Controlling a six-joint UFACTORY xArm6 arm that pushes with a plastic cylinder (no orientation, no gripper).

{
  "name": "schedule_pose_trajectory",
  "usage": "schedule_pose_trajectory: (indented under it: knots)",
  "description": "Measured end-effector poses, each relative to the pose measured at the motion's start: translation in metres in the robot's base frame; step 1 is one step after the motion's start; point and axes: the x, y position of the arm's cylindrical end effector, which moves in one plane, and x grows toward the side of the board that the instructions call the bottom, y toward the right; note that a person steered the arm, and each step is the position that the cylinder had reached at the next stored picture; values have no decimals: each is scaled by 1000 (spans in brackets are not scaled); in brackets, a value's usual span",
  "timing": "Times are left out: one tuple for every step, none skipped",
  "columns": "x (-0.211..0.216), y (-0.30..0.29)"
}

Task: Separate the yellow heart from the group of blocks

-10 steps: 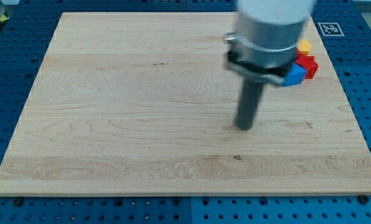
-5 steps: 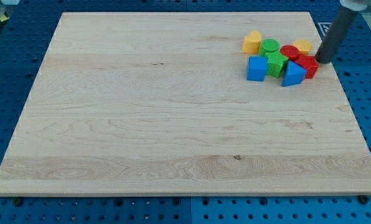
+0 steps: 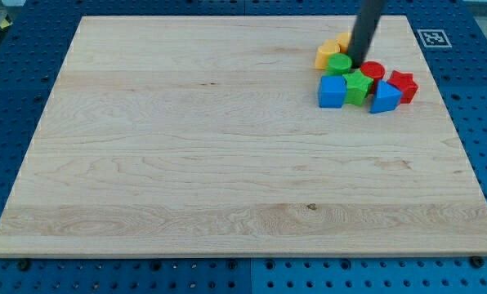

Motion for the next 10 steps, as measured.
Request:
schedule_pose_trajectory:
  knots:
    - [-13, -37]
    - [-21, -80]
    - [-43, -109]
    - [-85, -109]
    - [-110, -117]
    - [-122, -130]
    - [-121, -134]
    - [-121, -139]
    - [-121, -155]
    - [-121, -171]
